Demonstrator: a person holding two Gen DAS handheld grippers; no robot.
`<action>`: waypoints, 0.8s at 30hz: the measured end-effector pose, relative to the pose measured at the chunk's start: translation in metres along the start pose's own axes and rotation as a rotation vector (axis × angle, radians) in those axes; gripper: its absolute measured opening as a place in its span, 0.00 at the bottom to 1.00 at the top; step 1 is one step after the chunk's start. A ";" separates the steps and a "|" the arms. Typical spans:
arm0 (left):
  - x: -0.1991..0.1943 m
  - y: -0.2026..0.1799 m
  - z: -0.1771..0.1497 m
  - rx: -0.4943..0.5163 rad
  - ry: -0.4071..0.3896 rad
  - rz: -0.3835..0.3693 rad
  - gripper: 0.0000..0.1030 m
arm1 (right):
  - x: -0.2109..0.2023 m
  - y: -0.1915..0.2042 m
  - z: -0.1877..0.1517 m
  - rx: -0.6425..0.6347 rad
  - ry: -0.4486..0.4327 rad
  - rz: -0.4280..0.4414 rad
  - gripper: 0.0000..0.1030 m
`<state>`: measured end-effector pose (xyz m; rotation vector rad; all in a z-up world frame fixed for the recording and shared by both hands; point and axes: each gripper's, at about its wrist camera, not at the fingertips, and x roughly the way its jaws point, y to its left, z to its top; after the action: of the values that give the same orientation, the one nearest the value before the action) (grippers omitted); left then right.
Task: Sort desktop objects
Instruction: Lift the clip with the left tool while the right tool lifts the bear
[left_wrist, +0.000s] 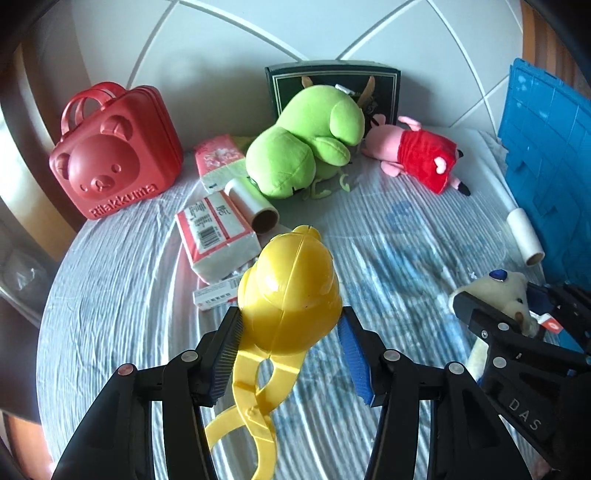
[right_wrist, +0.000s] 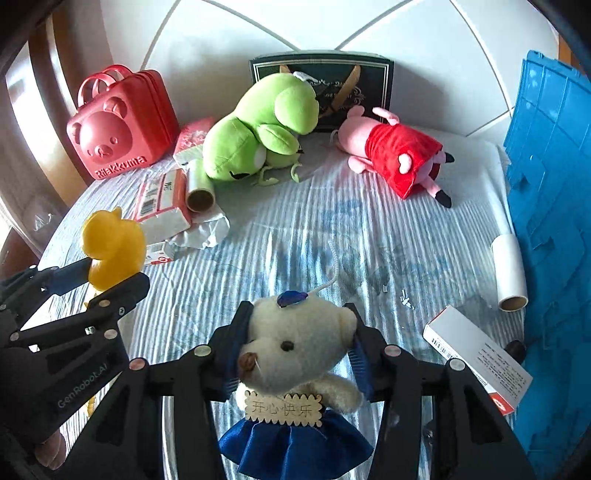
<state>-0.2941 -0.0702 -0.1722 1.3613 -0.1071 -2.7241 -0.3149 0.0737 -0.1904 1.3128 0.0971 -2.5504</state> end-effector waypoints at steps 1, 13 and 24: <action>-0.008 0.004 0.000 -0.003 -0.013 0.001 0.51 | -0.008 0.004 0.001 -0.005 -0.012 -0.001 0.46; -0.103 0.036 -0.009 -0.015 -0.170 -0.021 0.51 | -0.112 0.056 0.003 -0.051 -0.170 -0.046 0.46; -0.178 0.013 -0.004 0.009 -0.304 -0.061 0.51 | -0.210 0.049 -0.001 -0.034 -0.320 -0.111 0.46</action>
<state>-0.1839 -0.0625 -0.0323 0.9570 -0.1011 -2.9651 -0.1852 0.0701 -0.0182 0.8951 0.1524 -2.8026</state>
